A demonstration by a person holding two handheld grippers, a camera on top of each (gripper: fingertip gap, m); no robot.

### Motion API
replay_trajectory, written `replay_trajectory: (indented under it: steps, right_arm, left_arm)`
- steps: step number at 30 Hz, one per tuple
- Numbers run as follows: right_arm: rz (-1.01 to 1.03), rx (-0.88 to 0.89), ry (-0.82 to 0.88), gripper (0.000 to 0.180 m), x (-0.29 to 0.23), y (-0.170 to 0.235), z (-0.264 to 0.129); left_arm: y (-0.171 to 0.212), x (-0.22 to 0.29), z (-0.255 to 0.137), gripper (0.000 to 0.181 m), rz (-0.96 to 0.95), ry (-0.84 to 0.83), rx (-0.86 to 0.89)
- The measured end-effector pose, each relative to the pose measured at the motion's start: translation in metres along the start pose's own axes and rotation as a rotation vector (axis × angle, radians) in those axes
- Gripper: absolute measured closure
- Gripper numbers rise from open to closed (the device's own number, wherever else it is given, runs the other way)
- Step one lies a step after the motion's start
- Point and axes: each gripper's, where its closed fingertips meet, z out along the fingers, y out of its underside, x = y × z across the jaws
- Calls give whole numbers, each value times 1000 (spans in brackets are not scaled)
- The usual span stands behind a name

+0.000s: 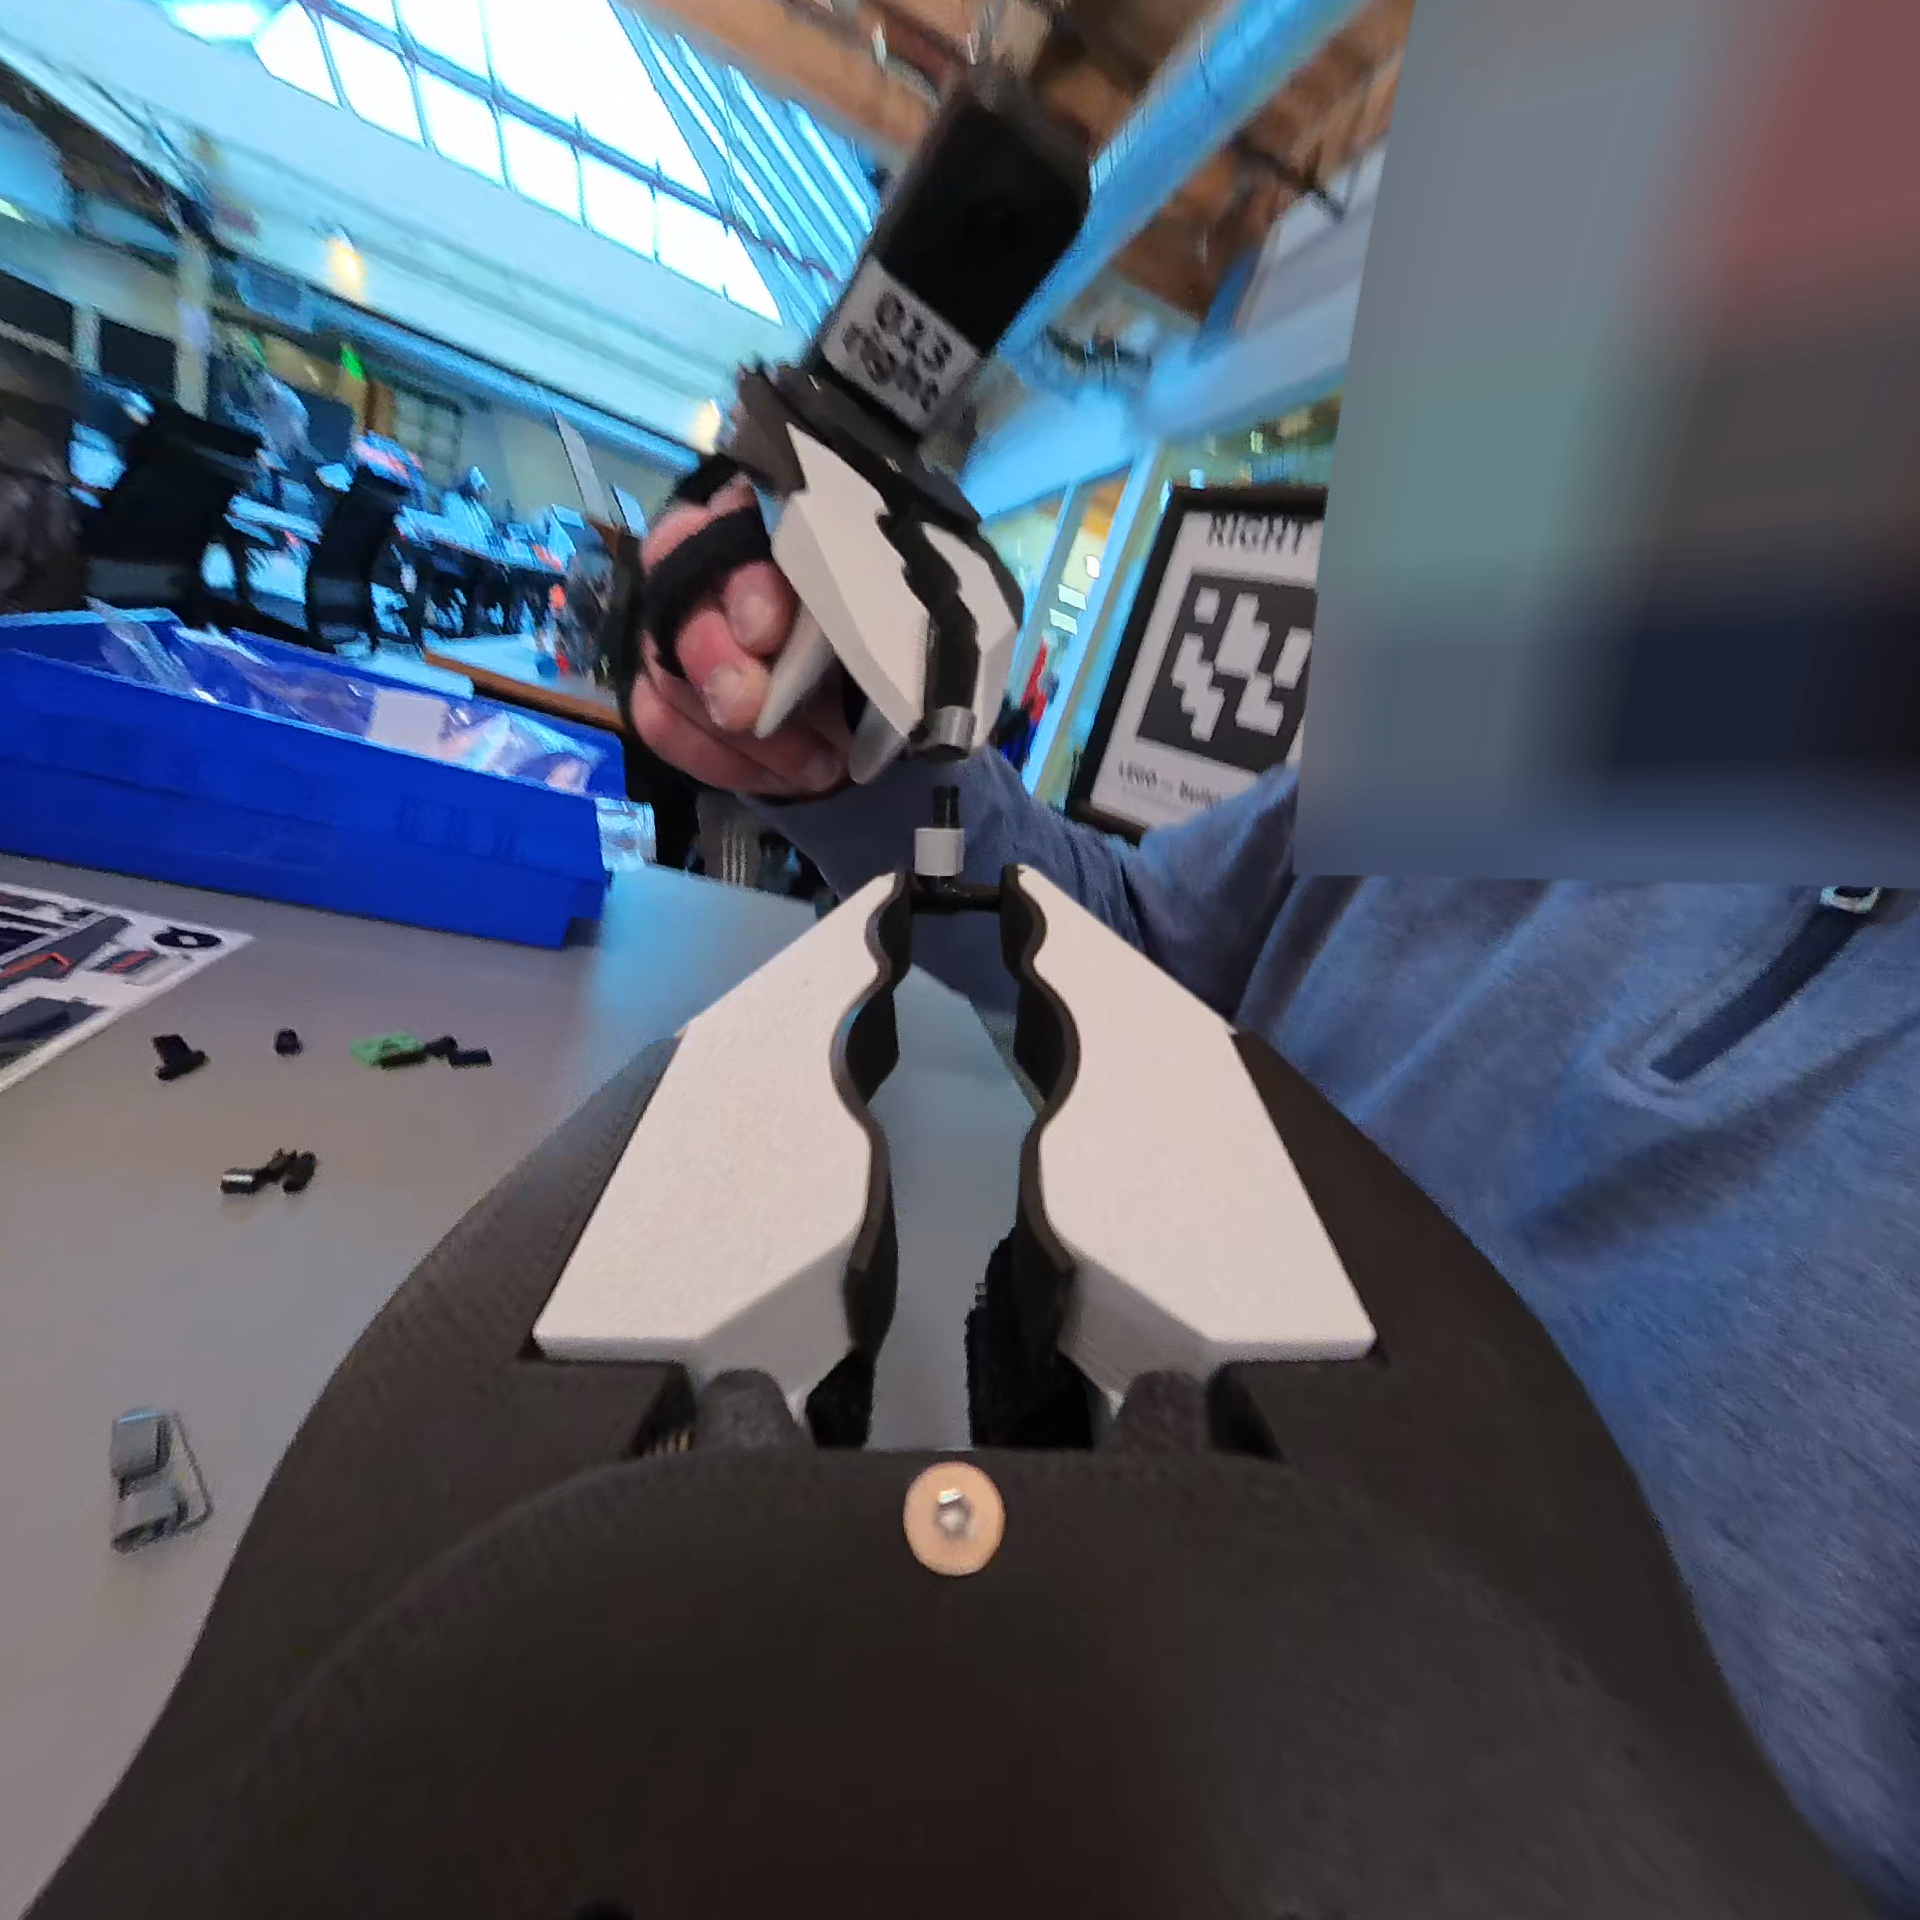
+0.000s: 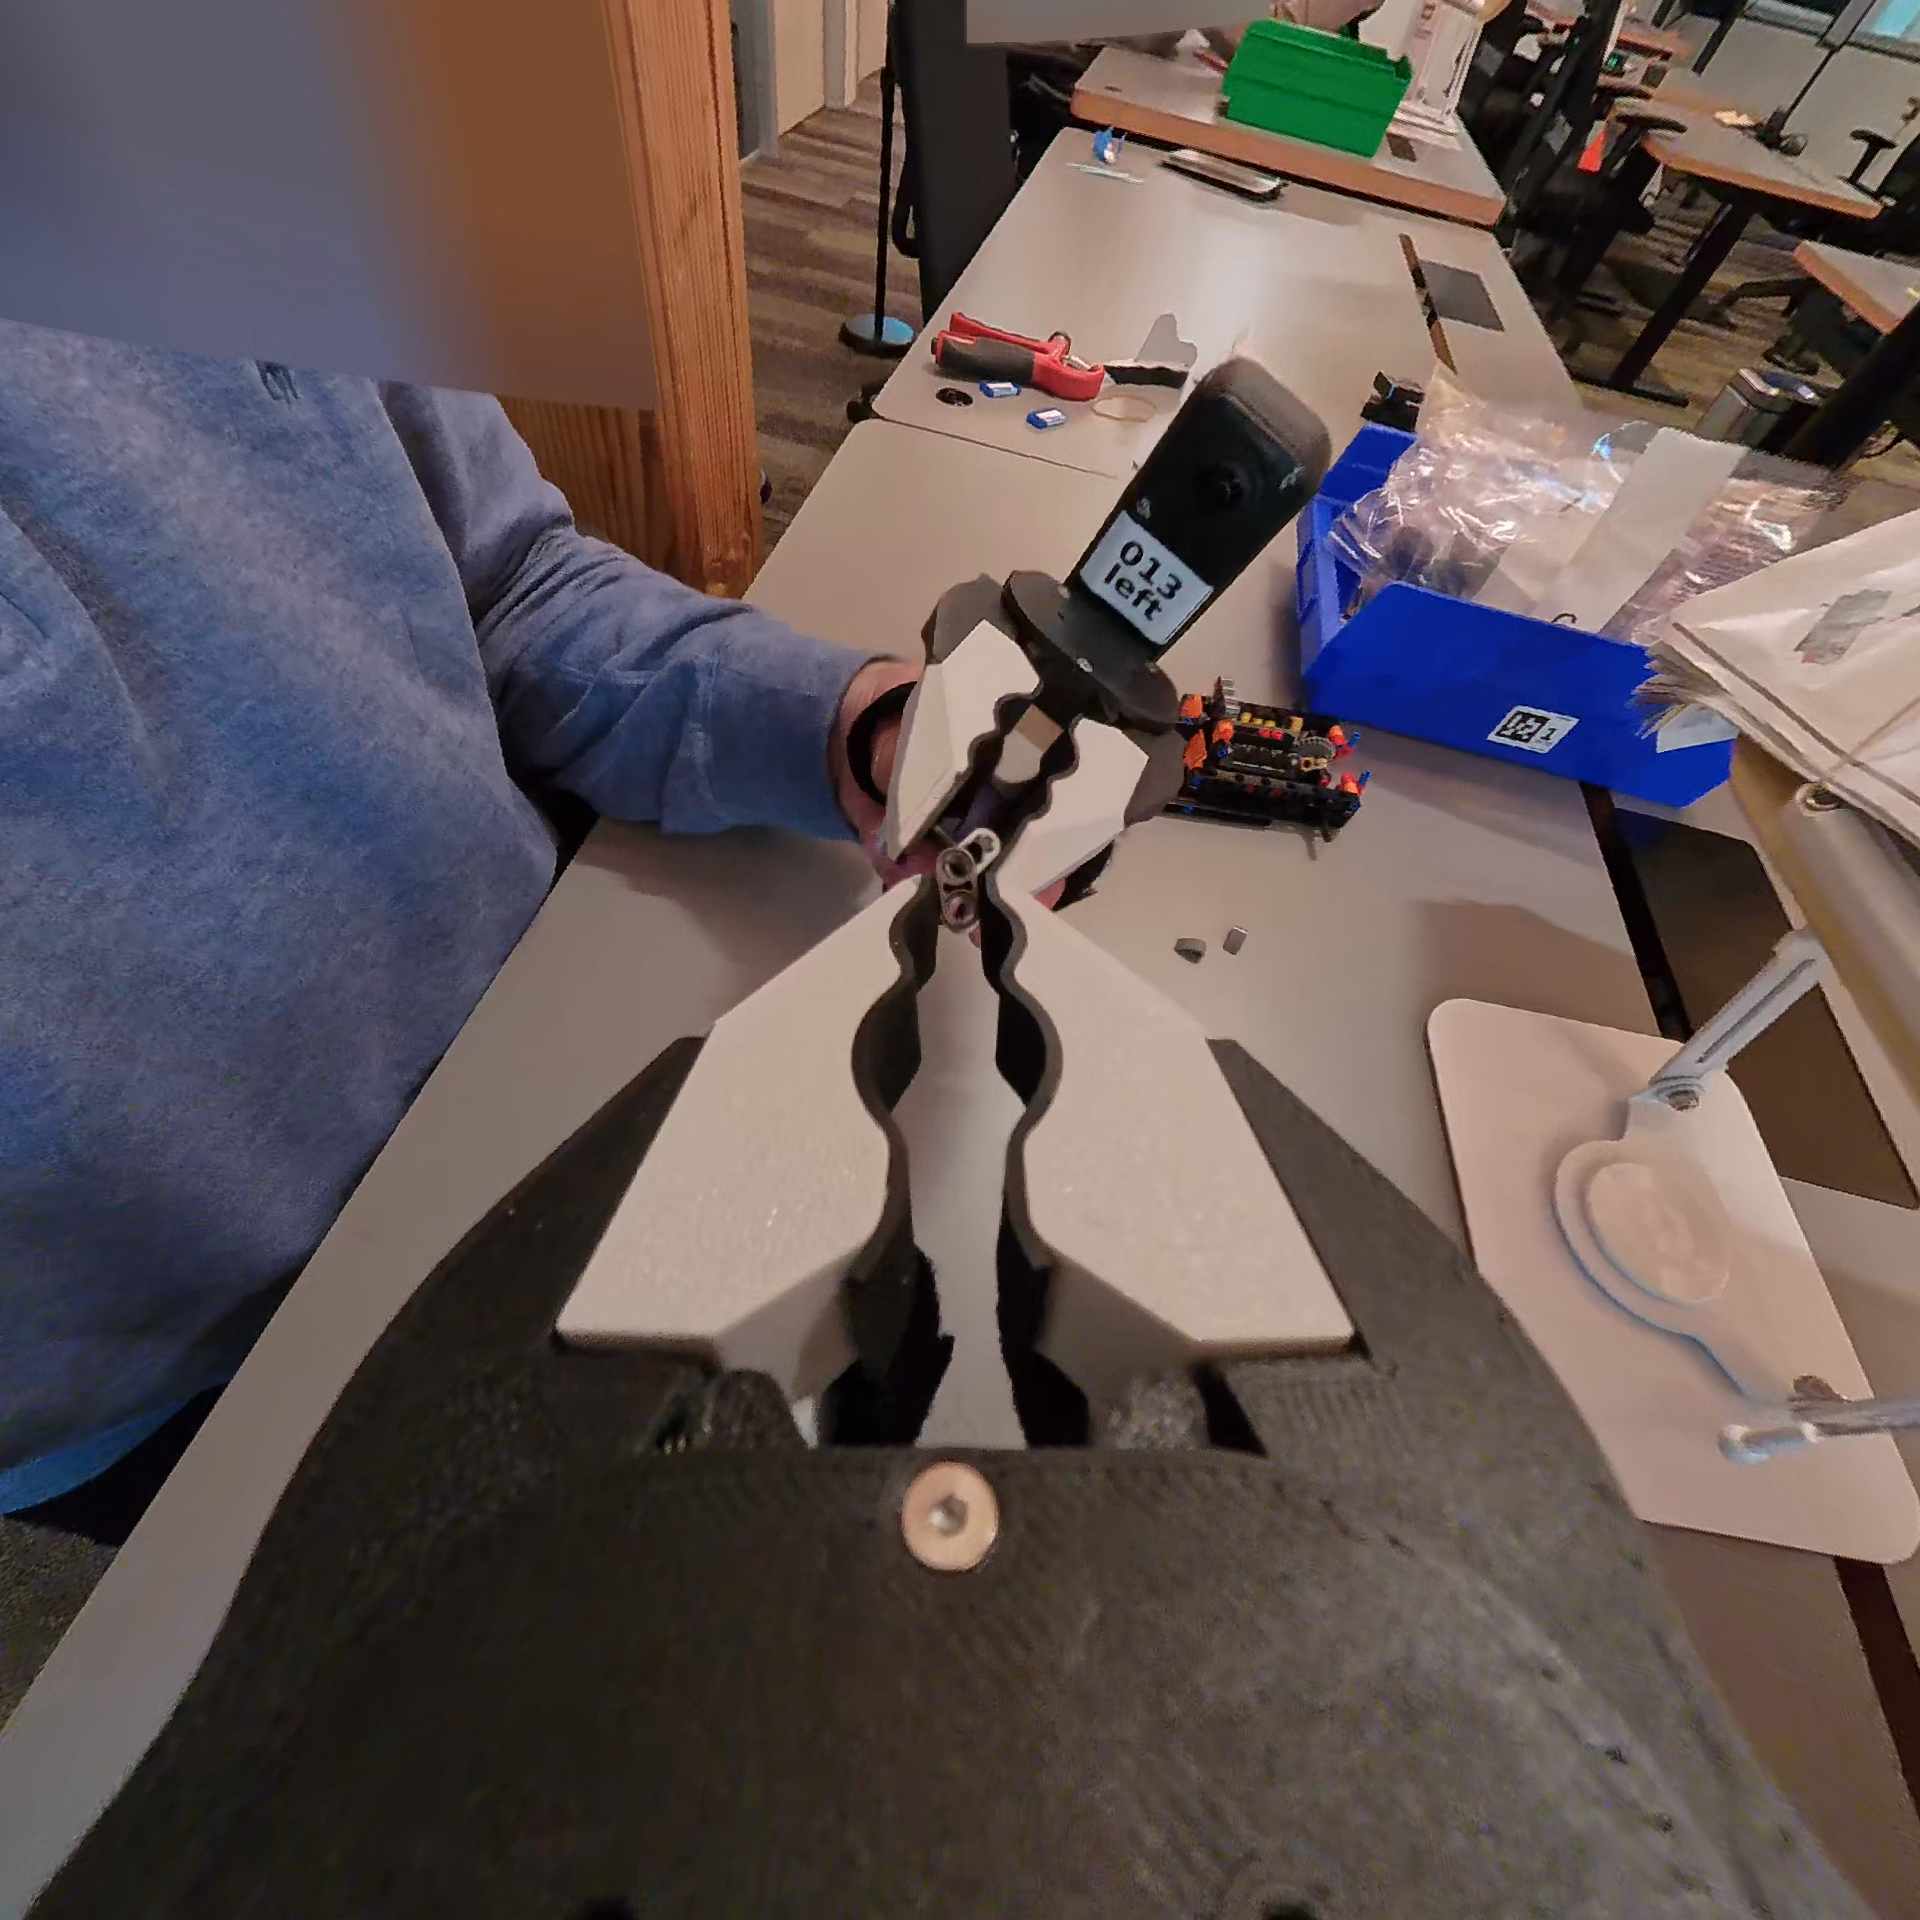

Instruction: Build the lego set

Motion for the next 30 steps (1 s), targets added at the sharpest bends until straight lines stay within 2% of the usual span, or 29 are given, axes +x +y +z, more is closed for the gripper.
replay_trajectory:
  steps: [5, 8, 10, 15, 17, 30]
  right_arm:
    - [12, -31, -21, 174, -8, 12, 7]
    - [39, -44, -9, 174, -16, 26, 7]
    - [65, -38, -15, 174, -27, 36, 10]
    - [146, 47, -75, 174, -45, 44, 20]
    - [122, 27, -64, 174, -49, 49, 23]
    - [179, 124, -122, 175, -63, 44, 21]
  left_arm:
    - [15, 4, 3, 167, -21, 14, -111]
    - [43, 0, 0, 166, -44, -37, -262]
    - [55, 3, 1, 166, -69, -35, -301]
    - [64, 11, 10, 167, -157, 32, -234]
    - [67, 16, 11, 167, -179, 49, -222]
    - [64, 30, 19, 167, -213, 135, -188]
